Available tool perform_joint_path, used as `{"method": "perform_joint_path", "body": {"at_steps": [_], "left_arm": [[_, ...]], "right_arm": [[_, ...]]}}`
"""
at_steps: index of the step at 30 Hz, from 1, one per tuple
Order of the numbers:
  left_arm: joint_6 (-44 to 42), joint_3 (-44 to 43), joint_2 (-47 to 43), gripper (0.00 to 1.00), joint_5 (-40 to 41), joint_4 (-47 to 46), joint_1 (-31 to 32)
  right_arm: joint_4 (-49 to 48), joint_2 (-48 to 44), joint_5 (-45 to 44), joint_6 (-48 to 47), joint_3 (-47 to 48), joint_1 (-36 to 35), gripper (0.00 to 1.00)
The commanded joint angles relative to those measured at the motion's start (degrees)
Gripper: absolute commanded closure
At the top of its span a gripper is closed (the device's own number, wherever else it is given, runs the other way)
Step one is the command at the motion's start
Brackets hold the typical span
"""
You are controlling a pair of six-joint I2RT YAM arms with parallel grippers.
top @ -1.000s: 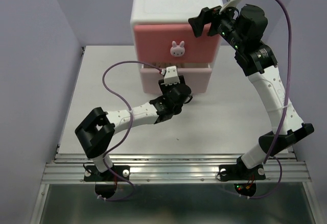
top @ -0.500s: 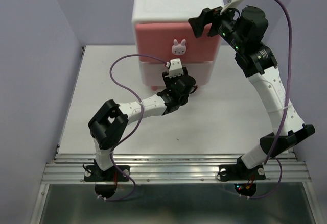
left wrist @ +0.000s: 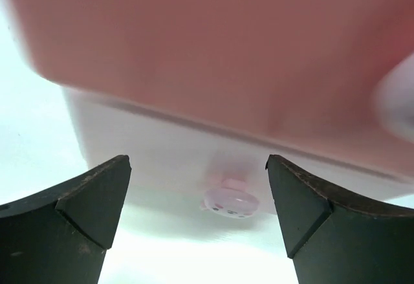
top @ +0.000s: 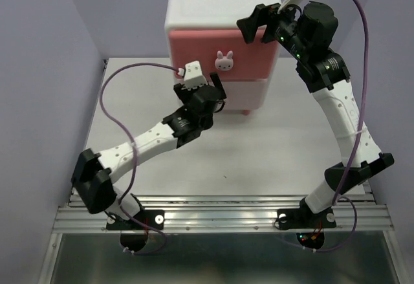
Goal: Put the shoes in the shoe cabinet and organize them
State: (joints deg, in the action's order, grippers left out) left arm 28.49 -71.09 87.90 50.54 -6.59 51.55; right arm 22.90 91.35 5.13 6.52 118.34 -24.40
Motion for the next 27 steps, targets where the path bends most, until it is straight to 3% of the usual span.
{"method": "perform_joint_path", "body": {"at_steps": [1,4,8,12,13,19,22,27], "left_arm": [[-1.1,-0.6,-13.9,0.01,-1.1,10.6,0.9],[0.0,-2.5,-20.4,0.01,-5.0,18.0,0.9],[4.0,-9.0,-23.5,0.01,-2.6,31.7,0.6],[4.2,-14.2,-25.1,0.01,-10.3,40.3,-4.7],[4.7,-14.8,-25.6,0.01,-13.5,42.9,-8.7],[4.1,-12.5,-29.6,0.01,-21.2,40.7,-23.0],[3.4,-9.0,-29.6,0.01,-25.5,40.3,-32.8],[2.8,0.4,-29.7,0.01,-25.8,37.5,-39.4]], "right_arm": [[10.0,4.4,-4.8,4.3,4.4,0.2,0.00],[9.9,7.2,-8.9,5.7,11.3,0.2,0.00],[9.9,10.3,-17.2,6.7,20.8,0.2,0.00],[11.0,10.8,-27.4,6.2,24.3,1.5,0.00],[12.1,10.3,-27.8,9.9,23.8,5.6,0.00],[15.9,3.9,-17.3,21.2,9.8,20.8,0.00],[16.2,2.0,-14.9,21.0,3.1,26.2,0.00],[15.9,-2.3,-15.1,18.4,-9.7,30.7,0.00]]}}
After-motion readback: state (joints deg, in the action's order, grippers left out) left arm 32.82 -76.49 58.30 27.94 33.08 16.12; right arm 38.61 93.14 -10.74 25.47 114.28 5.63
